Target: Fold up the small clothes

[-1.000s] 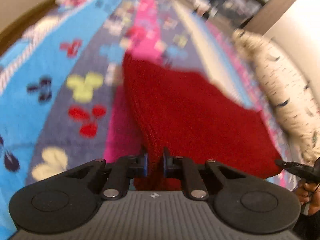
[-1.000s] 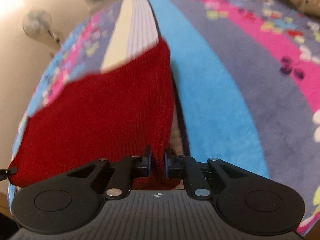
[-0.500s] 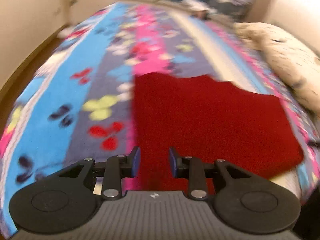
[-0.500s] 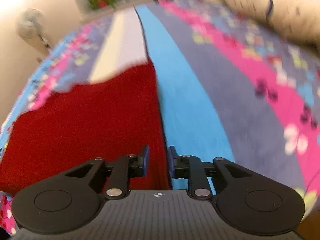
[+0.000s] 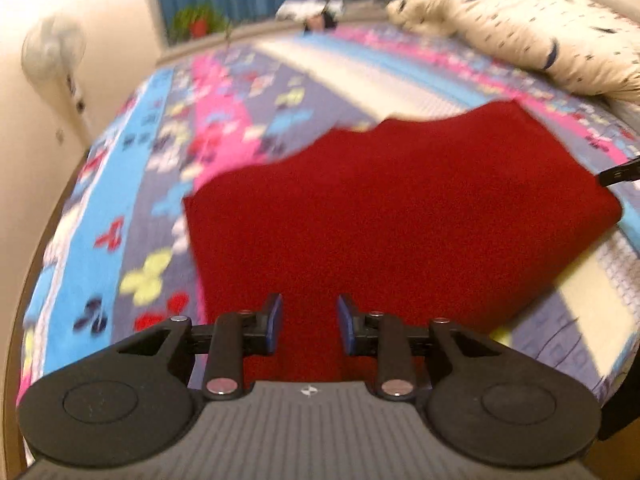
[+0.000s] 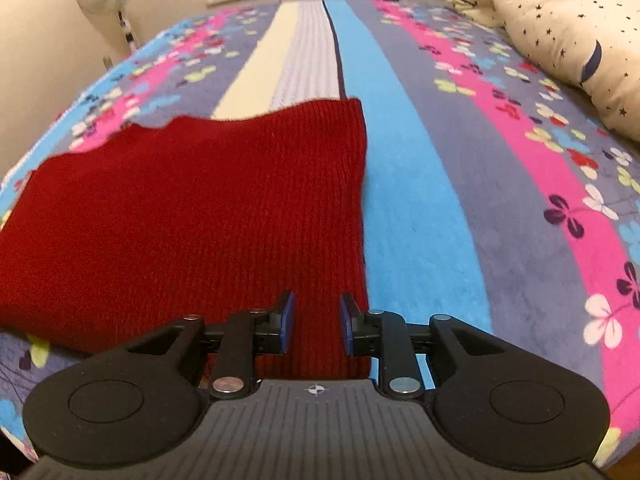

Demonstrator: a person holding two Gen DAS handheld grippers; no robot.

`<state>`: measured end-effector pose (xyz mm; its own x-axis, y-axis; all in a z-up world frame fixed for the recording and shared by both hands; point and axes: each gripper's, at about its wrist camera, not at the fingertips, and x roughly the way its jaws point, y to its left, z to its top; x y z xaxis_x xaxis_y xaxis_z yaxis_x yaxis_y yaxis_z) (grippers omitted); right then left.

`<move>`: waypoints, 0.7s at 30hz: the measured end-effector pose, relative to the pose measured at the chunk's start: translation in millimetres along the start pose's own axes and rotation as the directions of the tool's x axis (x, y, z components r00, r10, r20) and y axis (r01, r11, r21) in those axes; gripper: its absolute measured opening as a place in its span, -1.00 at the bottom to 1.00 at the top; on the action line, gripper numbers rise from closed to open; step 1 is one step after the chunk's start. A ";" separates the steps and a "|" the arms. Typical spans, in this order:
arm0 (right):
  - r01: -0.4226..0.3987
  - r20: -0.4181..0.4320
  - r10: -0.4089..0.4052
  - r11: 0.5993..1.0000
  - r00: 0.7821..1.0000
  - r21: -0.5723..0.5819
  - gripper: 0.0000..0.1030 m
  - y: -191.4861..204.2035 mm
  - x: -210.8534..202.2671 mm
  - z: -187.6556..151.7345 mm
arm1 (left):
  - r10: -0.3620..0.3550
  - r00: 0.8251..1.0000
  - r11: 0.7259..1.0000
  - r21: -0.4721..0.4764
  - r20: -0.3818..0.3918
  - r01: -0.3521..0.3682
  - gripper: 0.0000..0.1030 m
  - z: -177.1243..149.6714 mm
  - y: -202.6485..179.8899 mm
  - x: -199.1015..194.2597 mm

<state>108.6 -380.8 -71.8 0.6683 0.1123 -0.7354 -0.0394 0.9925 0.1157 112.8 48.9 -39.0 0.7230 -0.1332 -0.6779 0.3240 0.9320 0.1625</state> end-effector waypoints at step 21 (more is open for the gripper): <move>0.059 -0.071 -0.062 0.998 0.996 -0.037 -0.21 5.1 15.0 -7.1 | -0.001 0.980 1.000 -0.009 -0.197 -0.001 -0.10 -12.7 -9.3 35.5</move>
<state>113.1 -373.8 -87.0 0.6148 0.0540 -0.7868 -0.0277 0.9985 0.0470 127.7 39.8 -73.6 0.5880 -0.0650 -0.8062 0.3179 0.9351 0.1564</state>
